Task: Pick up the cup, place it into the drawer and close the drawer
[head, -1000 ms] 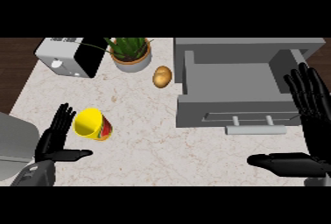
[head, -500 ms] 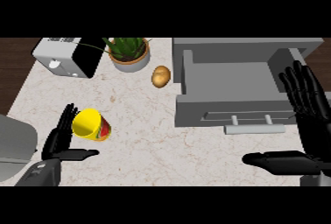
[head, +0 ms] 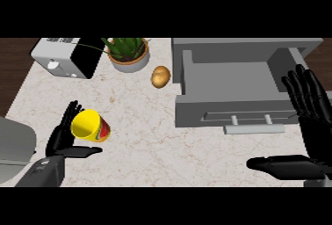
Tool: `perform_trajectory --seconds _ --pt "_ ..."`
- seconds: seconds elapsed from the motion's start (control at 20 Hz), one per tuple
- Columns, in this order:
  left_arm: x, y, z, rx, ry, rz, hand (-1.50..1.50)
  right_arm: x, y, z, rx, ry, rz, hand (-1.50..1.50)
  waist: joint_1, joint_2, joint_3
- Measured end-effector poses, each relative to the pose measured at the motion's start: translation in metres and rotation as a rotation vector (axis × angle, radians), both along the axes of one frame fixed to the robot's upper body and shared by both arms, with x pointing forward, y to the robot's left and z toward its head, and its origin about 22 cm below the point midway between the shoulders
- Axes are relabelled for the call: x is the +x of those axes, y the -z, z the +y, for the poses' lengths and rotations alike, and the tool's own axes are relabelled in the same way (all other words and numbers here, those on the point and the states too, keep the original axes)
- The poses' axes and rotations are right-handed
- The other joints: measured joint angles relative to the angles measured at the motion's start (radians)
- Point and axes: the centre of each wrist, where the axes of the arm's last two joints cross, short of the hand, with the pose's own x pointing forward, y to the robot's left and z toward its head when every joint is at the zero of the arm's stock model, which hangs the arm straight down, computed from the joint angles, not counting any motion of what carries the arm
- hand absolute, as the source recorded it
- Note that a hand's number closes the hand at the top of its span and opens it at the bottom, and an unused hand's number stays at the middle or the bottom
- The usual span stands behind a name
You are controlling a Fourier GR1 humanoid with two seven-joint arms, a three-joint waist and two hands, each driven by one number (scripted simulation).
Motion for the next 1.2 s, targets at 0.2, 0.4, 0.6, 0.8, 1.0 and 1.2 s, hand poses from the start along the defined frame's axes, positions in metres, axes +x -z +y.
perform_trajectory --seconds 0.2,0.4,0.6,0.8,1.0,1.2 --pt "0.005 -0.001 -0.006 -0.035 0.027 -0.006 -1.5 -0.001 0.0 0.003 0.0 -0.007 0.004 -1.5 -0.002 0.001 0.0" --pt "0.01 -0.003 -0.011 -0.067 0.058 -0.016 -1.5 -0.001 -0.001 0.002 0.001 -0.004 0.007 -1.5 0.001 0.0 0.0" --pt "0.013 -0.005 -0.014 -0.112 0.088 -0.017 1.5 0.006 -0.005 0.001 0.007 -0.003 0.009 -1.5 0.003 0.002 -0.001" --pt "0.017 -0.003 -0.026 -0.161 0.138 -0.017 1.5 0.009 -0.003 -0.004 0.003 -0.004 0.02 -1.5 0.003 0.002 0.0" --pt "0.024 -0.006 -0.036 -0.22 0.167 -0.03 1.5 0.01 0.001 -0.002 0.006 -0.001 0.02 -1.5 0.004 0.001 0.0" --pt "0.02 -0.004 -0.035 -0.255 0.125 -0.059 1.5 0.01 0.001 0.0 0.0 0.005 0.019 -1.5 0.007 0.0 0.0"
